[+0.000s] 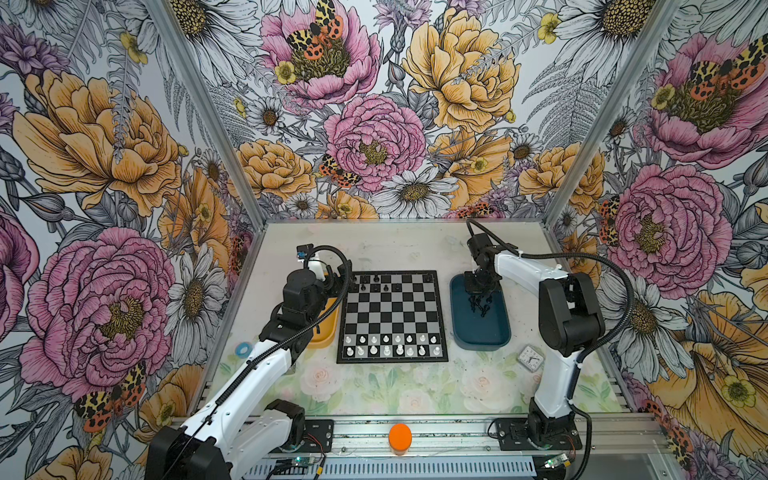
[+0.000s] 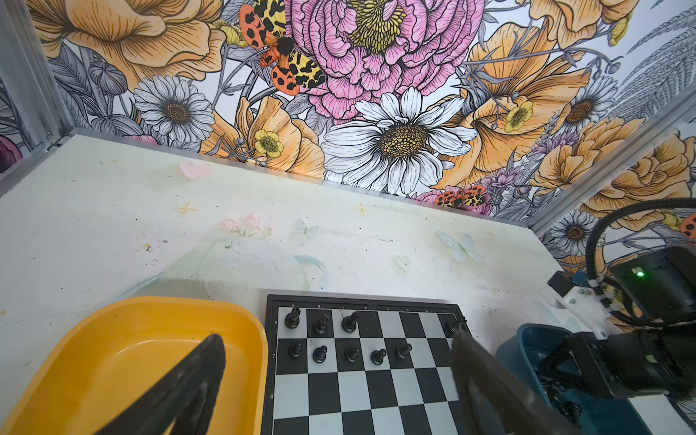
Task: Set up the chess pieces on the board
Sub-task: 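Close the right gripper on a black pawn in the teal tray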
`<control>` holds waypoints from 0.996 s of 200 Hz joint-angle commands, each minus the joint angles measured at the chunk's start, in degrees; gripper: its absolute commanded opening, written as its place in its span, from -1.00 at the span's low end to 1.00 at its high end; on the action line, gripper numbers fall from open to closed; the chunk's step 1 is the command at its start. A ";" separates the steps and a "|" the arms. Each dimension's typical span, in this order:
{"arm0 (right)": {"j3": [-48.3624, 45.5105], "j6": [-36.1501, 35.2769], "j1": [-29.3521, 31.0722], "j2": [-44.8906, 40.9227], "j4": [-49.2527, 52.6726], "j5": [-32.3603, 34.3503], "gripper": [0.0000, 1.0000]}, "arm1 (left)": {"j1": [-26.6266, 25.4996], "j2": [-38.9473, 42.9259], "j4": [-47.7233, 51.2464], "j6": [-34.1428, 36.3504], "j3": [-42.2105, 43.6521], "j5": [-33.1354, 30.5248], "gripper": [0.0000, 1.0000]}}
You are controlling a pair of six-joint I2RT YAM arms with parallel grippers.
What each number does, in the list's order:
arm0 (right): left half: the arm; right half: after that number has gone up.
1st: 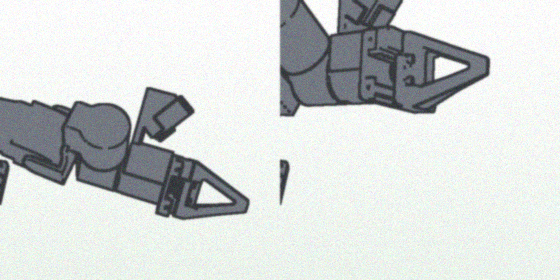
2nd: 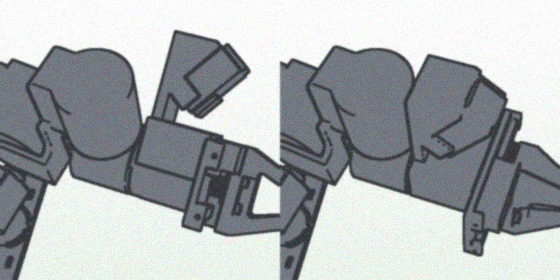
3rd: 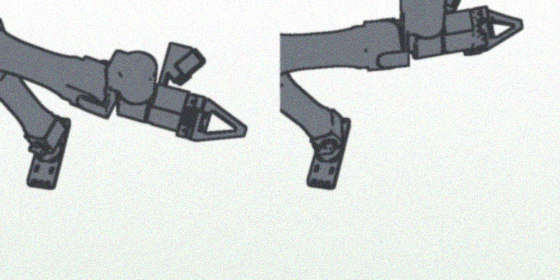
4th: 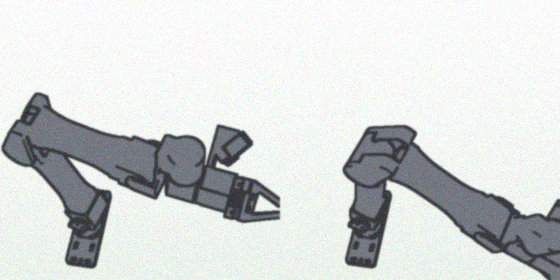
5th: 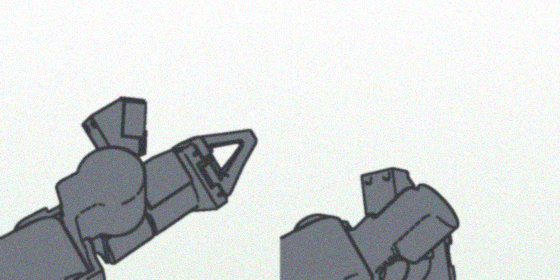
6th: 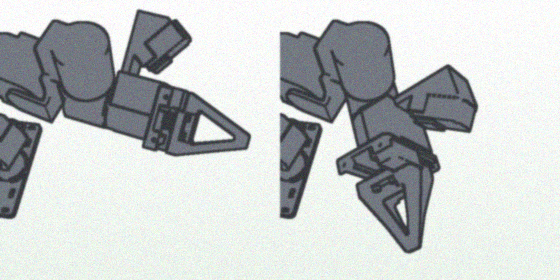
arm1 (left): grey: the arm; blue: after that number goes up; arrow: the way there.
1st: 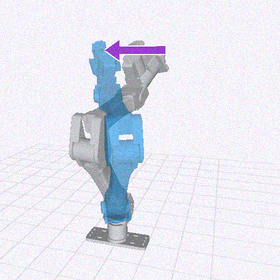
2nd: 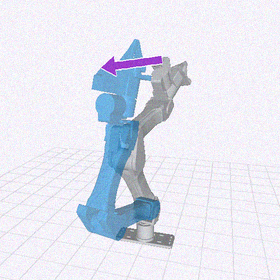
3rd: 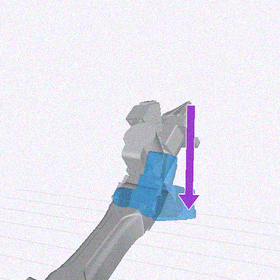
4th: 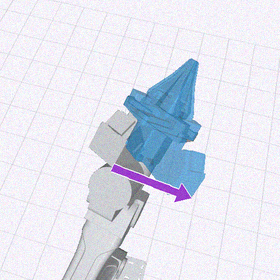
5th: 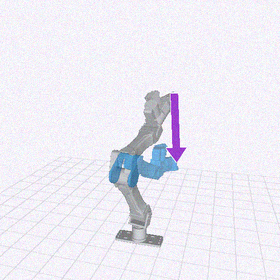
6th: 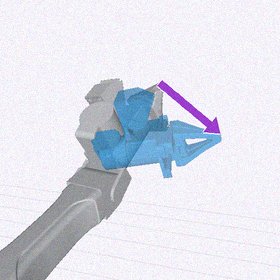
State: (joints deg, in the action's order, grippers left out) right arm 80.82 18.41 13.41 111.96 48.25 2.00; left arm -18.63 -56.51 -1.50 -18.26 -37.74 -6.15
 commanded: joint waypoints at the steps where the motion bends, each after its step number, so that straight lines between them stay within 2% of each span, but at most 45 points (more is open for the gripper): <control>1: -0.39 0.39 -0.05 1.49 -1.05 -0.68 -0.66 | -0.44 0.07 -0.55 -0.33 -1.55 -0.05 0.89; 50: -0.40 0.48 -0.07 1.67 -1.14 -0.96 -0.71 | -0.43 0.02 -0.48 -0.37 -1.46 -0.23 0.89; 94: -0.38 0.56 -0.07 1.59 -1.14 -1.03 -1.00 | -0.35 0.14 -0.50 -0.34 -1.46 -0.37 0.89; 158: 0.48 1.25 0.36 -3.81 0.44 0.18 -1.00 | -0.31 0.50 -0.26 0.33 -1.12 -0.61 0.89; 199: 5.60 1.19 2.85 -6.57 5.39 1.42 -1.00 | -0.29 0.12 -0.22 0.81 -0.94 -0.98 0.90</control>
State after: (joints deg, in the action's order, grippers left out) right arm 81.71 18.85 14.37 108.92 50.50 1.89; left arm -18.63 -56.49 -1.48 -18.04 -37.74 -6.22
